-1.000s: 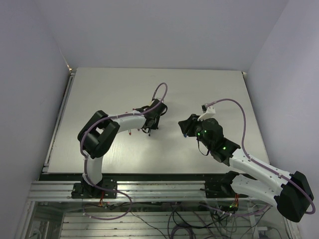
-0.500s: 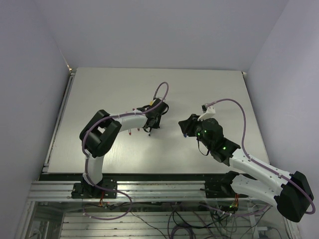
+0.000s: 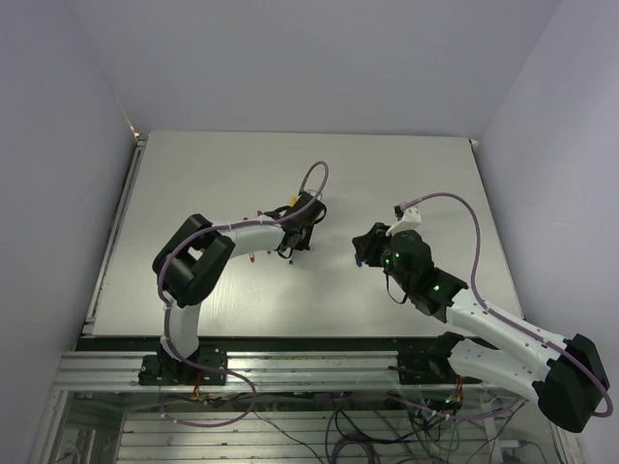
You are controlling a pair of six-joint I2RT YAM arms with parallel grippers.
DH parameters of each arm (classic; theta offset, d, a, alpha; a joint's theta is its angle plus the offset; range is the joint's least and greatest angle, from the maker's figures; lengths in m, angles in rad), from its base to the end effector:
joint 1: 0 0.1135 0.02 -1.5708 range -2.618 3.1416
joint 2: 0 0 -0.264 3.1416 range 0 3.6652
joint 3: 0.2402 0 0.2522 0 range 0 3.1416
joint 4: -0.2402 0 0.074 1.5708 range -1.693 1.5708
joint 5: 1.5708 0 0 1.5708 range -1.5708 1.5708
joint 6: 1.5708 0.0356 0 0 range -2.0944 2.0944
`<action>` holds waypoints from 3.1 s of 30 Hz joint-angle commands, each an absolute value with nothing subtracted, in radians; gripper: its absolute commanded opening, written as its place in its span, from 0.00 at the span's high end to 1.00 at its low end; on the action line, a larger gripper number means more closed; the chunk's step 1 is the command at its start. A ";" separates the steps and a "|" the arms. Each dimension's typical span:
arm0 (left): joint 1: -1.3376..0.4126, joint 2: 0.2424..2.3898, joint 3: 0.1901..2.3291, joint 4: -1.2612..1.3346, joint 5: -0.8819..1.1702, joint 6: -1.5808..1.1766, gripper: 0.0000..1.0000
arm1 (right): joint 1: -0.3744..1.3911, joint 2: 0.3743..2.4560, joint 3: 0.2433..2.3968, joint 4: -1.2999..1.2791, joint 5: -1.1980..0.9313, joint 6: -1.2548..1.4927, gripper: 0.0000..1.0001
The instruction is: Insert the pens into the pen caps
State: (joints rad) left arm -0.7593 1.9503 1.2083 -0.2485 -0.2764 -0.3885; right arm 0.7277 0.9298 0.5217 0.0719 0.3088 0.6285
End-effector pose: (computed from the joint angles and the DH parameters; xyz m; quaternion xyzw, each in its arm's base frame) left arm 0.2956 -0.2671 0.1469 0.1362 0.9401 -0.0430 0.3096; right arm 0.1660 0.1334 0.2473 0.0490 0.8092 0.2611 0.5241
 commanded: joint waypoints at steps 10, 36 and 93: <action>-0.796 1.784 1.049 -0.241 -0.010 -0.394 0.93 | 0.721 1.060 0.594 -0.188 0.420 0.697 0.68; -0.834 1.407 0.712 0.246 0.307 -0.517 0.93 | 0.546 1.449 0.694 -0.037 0.184 0.502 0.65; -0.834 1.391 0.693 0.252 0.276 -0.554 0.93 | 0.601 1.628 0.688 -0.258 0.271 0.567 0.75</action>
